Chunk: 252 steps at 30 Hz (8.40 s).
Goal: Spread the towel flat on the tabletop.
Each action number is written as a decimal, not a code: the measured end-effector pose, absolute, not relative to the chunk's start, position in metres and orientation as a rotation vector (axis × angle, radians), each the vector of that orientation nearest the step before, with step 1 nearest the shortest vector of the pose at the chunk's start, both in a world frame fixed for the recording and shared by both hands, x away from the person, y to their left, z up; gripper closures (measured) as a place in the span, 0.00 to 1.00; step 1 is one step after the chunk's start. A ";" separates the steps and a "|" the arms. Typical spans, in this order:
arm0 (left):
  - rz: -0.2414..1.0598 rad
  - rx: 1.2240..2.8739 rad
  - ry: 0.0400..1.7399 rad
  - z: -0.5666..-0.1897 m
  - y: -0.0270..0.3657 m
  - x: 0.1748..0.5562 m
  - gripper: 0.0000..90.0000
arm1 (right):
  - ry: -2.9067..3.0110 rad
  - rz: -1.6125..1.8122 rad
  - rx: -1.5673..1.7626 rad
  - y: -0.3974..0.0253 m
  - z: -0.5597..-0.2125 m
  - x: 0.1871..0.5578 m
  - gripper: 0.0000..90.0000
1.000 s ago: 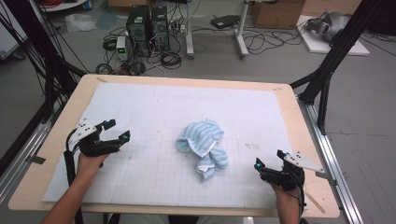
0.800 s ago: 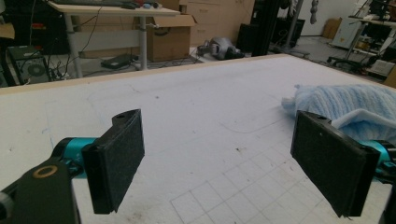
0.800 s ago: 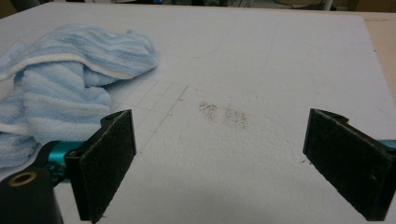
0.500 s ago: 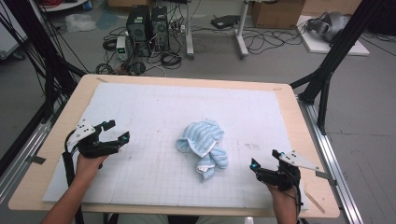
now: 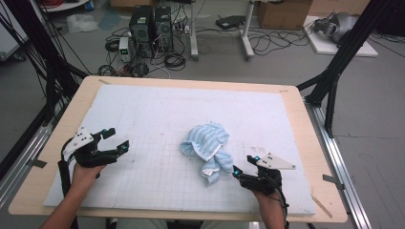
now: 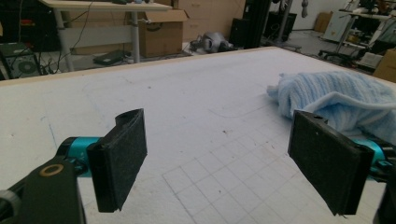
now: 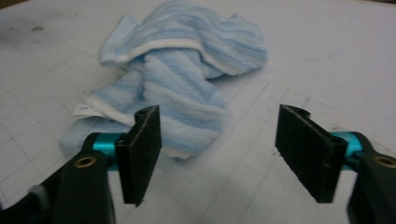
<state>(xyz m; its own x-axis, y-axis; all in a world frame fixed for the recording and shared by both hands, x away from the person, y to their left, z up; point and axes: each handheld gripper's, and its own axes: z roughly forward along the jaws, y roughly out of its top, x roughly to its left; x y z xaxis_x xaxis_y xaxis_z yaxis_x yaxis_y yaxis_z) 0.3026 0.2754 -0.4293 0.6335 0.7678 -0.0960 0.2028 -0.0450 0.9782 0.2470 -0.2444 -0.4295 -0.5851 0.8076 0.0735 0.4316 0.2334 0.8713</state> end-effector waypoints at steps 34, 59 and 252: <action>0.352 1.728 0.533 -0.413 0.197 0.306 0.39 | 2.050 1.450 1.211 -0.257 -0.422 0.243 0.67; 0.261 1.994 0.306 -0.429 0.056 0.327 0.91 | 2.003 1.425 1.320 -0.284 -0.429 0.260 0.54; 0.511 1.750 1.078 -0.436 0.303 0.363 0.89 | 2.722 1.195 0.852 -0.184 -0.425 0.253 0.71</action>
